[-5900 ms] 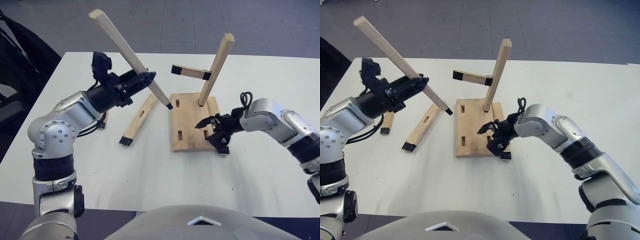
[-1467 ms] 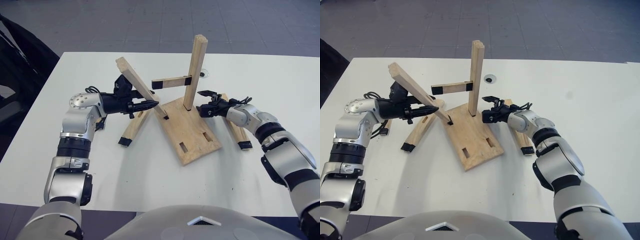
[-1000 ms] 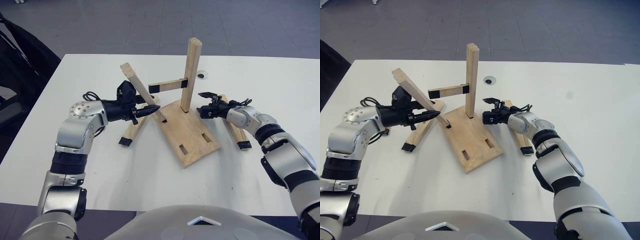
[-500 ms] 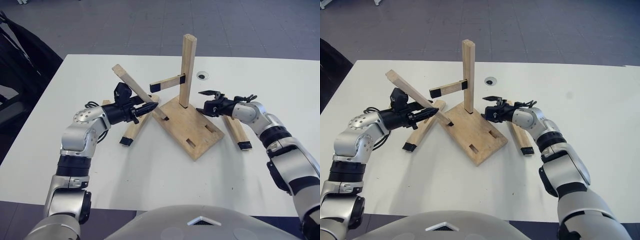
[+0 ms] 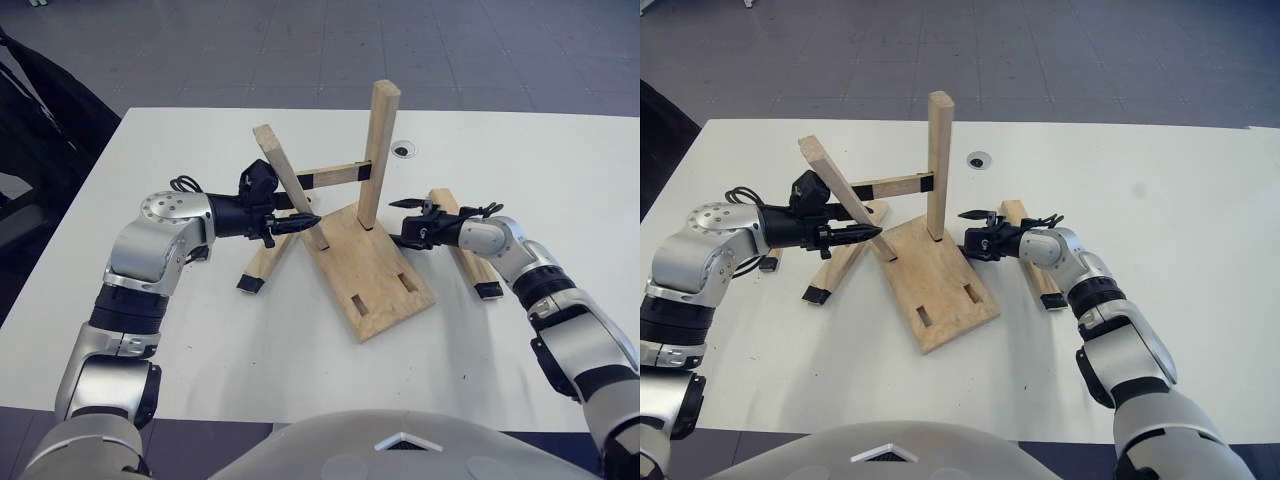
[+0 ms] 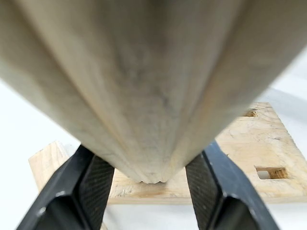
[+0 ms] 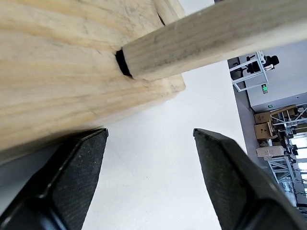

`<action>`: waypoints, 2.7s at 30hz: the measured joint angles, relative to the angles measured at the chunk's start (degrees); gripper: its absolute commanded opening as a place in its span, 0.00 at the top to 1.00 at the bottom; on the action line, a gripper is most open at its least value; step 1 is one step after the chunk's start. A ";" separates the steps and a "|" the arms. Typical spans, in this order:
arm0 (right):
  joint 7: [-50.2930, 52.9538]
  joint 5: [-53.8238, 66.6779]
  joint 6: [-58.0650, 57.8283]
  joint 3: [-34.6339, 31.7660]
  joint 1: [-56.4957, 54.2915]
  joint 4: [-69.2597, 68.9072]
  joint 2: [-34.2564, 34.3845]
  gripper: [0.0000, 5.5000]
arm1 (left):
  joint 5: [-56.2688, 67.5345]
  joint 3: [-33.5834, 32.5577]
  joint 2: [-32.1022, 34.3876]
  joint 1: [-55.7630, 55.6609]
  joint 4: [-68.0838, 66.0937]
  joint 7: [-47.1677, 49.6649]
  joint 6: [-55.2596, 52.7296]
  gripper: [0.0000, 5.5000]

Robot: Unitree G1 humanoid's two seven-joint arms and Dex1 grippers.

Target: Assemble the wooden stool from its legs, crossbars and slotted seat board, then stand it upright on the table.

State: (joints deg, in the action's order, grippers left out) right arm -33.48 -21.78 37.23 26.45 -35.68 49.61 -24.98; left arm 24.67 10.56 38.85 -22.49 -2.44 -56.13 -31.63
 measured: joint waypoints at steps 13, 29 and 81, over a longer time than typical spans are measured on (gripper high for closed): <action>-4.18 6.52 -11.81 -5.93 4.71 -14.36 -1.39 0.40 | 2.11 -8.69 -8.09 9.62 -4.34 2.63 14.81 0.63; -34.93 26.51 -38.37 -9.88 -31.74 -19.49 6.25 0.40 | 1.37 -5.92 -6.53 8.45 -7.26 -3.50 21.94 0.63; -49.27 3.23 -38.54 -5.39 -50.68 27.41 20.87 0.91 | -1.20 -1.09 -12.32 2.94 -14.10 -3.90 30.48 0.63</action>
State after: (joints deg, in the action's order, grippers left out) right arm -82.74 -18.55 -1.31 21.06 -86.36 77.02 -4.12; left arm 23.47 9.47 26.53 -19.55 -16.54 -60.02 -1.14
